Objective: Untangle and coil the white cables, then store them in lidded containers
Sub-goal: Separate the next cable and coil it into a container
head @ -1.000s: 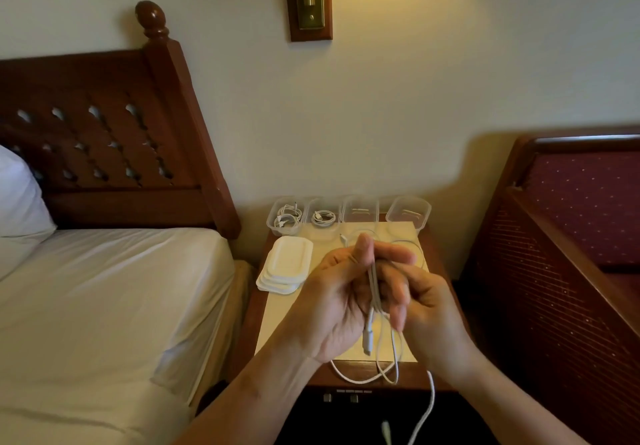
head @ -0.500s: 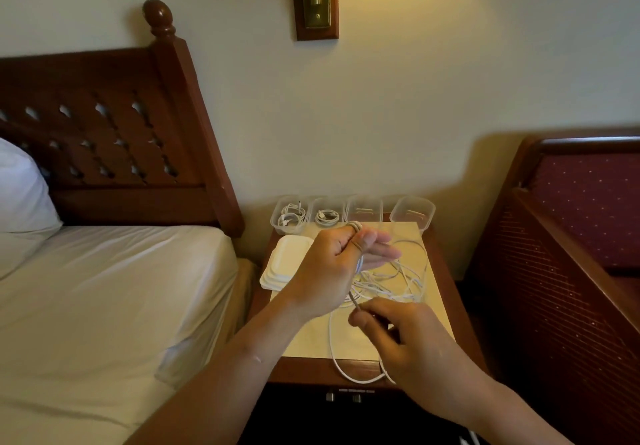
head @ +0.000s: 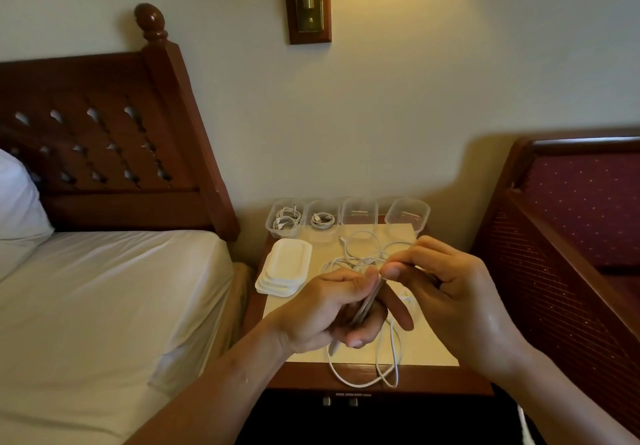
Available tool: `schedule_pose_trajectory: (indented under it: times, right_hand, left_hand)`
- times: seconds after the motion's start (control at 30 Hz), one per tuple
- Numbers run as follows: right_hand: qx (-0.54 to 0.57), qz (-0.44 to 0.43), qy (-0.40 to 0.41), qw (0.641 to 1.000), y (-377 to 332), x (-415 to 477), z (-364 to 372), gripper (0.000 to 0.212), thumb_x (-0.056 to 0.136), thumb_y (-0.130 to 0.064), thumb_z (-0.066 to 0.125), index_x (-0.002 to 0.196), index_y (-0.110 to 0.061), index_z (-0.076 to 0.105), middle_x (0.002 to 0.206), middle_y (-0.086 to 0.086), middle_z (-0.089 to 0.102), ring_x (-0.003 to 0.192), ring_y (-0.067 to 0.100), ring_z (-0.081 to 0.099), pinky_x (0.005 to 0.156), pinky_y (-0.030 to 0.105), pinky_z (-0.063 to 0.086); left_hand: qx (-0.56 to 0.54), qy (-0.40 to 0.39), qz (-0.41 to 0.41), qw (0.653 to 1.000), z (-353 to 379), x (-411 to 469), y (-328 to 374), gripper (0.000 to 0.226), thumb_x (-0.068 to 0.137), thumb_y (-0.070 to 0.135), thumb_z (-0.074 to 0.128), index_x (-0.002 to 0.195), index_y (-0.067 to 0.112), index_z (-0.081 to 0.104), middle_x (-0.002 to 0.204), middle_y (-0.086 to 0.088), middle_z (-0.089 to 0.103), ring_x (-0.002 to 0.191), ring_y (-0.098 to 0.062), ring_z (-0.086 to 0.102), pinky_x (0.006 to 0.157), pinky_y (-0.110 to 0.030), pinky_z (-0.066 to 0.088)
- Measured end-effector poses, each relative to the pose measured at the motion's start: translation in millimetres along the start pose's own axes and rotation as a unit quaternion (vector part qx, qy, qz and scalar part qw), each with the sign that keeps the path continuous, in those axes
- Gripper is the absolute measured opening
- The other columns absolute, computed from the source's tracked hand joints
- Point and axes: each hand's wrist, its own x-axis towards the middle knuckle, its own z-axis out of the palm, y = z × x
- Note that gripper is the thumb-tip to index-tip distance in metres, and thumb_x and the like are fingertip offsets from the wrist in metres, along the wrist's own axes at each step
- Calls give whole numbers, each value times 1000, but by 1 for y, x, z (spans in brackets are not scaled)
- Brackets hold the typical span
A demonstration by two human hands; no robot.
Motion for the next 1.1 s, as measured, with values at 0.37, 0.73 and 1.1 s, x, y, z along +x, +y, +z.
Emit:
schedule_pose_trajectory:
  times: [0.37,0.73,1.1]
  right_hand:
    - [237,79,39,967,7,1,30,23,103,-18,51,101,-16,75,91,3,72,90,22,69,79,33,55]
    - [-43,91,-46,994,7,-21,46,29,96,2,57,83,-22,66,74,-10,63,71,15,58,61,36,49]
    - [-108,58,-132,984,-23,-20,13,15,101,-43,58,94,-35,68,80,-19,63,77,6,58,61,23,44]
  left_hand:
    - [-221,1,111,969,28,3,7,45,112,34,31,97,5,61,51,1,37,41,-10,28,45,-24,27]
    - [-119,169,166,964,25,14,27,45,110,26,35,114,-10,63,111,-34,70,112,-48,69,103,-52,54]
    - [278,172,-27,945,-6,6,27,46,110,35,42,95,-1,66,73,-19,67,57,-25,61,54,-34,53]
